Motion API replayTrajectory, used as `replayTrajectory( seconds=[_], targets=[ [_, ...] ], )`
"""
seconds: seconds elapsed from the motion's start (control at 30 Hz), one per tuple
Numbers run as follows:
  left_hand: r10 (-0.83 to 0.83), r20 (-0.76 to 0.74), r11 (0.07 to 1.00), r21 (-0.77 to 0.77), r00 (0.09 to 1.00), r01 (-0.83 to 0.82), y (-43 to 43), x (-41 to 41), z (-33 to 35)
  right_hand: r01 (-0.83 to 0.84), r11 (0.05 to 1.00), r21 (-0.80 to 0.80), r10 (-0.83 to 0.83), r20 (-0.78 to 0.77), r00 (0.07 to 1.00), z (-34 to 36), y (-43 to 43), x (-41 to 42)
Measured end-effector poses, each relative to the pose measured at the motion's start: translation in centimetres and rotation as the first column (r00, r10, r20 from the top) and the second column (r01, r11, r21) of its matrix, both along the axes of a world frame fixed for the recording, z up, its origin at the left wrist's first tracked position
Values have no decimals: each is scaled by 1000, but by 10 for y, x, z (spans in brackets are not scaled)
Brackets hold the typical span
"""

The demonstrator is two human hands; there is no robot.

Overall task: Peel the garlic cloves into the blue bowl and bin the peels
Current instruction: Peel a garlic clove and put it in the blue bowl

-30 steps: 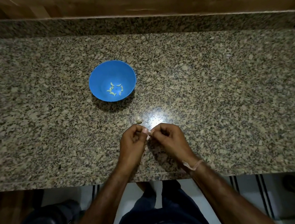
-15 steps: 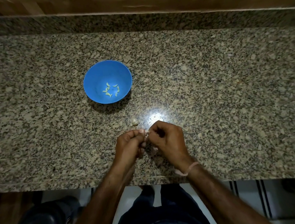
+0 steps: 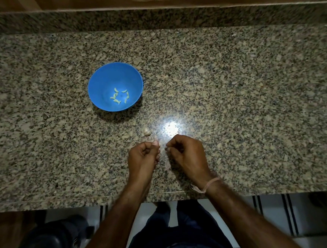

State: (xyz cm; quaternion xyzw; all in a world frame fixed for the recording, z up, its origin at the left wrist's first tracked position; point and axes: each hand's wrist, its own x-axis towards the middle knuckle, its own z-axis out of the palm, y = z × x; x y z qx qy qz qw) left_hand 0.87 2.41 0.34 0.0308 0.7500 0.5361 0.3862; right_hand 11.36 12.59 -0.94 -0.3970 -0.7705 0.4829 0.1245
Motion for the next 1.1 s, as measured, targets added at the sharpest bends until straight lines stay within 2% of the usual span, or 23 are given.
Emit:
replayTrajectory(
  seconds=[0.13,0.23,0.33,0.43,0.47,0.5,0.53,0.57,0.63,0.67,0.7,0.73,0.77,0.8,0.83,0.87,0.9,0.93,0.97,1.0,1.03,1.07,1.1],
  targets=[
    [-88,-151,995,-62,985,79,1,1,1,-3,990,-140,-12,-111,994,8,-1,-3],
    [-188,-308,976,-161,933,144,2,2,6,6,992,-126,-22,-130,991,9,-3,-3],
    [-275,-519,959,-211,809,190,1,5,9,23,987,-162,-38,-95,995,8,-3,-3],
    [-366,-679,930,-266,636,252,-1,3,6,74,880,-469,-133,-94,987,10,-1,0],
    [-402,-693,915,-299,598,270,-1,2,5,73,858,-508,-143,-100,985,11,-2,0],
    [-434,-697,901,-335,570,277,0,3,5,66,885,-460,-127,-103,986,12,-4,1],
    [-462,-686,887,-367,563,281,1,4,5,48,940,-338,-88,-104,991,12,-5,2],
    [-470,-647,882,-374,600,288,1,4,4,6,986,-165,-22,-98,995,11,-5,2],
    [-433,-440,895,-318,787,314,-1,2,-1,-120,979,163,131,-56,990,11,-4,3],
    [-391,-278,913,-240,878,331,-2,0,-2,-170,954,247,183,-33,982,10,-3,3],
    [-347,-137,931,-172,928,322,-3,0,-2,-199,940,277,213,-19,977,9,-2,4],
    [-322,-72,941,-138,944,310,-3,0,-1,-200,950,241,211,-18,977,8,-2,5],
    [-324,-100,941,-133,941,310,-4,3,1,-162,980,118,167,-33,985,8,-2,7],
    [-370,-228,927,-159,901,340,-3,5,2,-92,991,-102,85,-66,994,9,-2,8],
    [-417,-375,908,-203,828,366,-4,8,3,-22,922,-387,-20,-106,994,10,-1,9],
    [-443,-467,896,-226,765,381,-4,10,6,19,784,-621,-116,-116,987,13,-1,9],
    [-452,-516,891,-238,727,386,-3,10,6,34,681,-731,-169,-111,979,14,-1,10],
    [-460,-508,888,-243,728,391,-2,9,5,42,687,-725,-176,-111,978,14,-1,11],
    [-445,-435,896,-212,783,391,-1,7,3,38,784,-620,-145,-123,982,13,-2,11],
    [-423,-319,906,-154,848,394,0,5,2,18,900,-437,-83,-130,988,13,-2,12],
    [-396,-193,918,-98,897,384,2,3,4,-15,964,-264,-23,-140,990,14,-2,13],
    [-372,-131,928,-78,919,364,3,3,6,-37,985,-167,13,-146,989,14,-2,13],
    [-392,-186,919,-108,901,378,4,4,9,-32,984,-178,6,-145,989,15,-1,12]
  ],
)
